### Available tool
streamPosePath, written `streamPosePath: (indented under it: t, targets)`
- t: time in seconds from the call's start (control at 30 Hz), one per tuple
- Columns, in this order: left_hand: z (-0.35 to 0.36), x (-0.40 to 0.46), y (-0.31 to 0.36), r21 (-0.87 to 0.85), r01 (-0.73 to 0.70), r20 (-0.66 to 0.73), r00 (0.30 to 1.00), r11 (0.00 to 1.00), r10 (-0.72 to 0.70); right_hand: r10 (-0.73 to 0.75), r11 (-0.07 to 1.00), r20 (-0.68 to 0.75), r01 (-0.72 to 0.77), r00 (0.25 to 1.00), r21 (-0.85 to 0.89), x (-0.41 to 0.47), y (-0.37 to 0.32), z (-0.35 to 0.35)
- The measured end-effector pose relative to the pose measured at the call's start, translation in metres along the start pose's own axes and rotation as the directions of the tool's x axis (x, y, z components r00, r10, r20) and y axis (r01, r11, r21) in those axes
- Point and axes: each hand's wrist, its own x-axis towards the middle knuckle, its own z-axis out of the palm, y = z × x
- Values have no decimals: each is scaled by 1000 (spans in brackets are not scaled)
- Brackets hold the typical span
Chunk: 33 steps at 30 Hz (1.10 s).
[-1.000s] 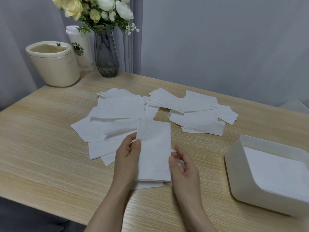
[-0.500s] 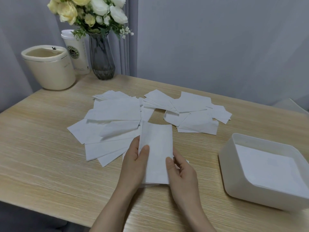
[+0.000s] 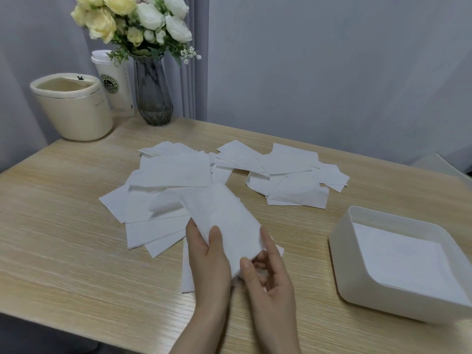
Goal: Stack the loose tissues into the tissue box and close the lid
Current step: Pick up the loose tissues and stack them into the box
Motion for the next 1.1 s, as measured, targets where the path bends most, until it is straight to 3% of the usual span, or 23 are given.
streamPosePath:
  t: [0.27, 0.47, 0.8, 1.1]
  targets:
    - [-8, -3, 9, -108, 72, 88, 994, 992, -63, 115, 987, 27, -117, 993, 107, 13, -18, -14]
    - [-29, 16, 29, 84, 64, 208, 975, 994, -80, 73, 995, 106, -64, 992, -79, 29, -40, -38]
    - [-6, 2, 52, 190, -29, 462, 885, 981, -63, -98, 980, -67, 84, 993, -179, 48, -76, -87]
    - [53, -21, 38, 265, -133, 617, 785, 955, -62, -179, 880, -129, 101, 975, -464, 45, -95, -161]
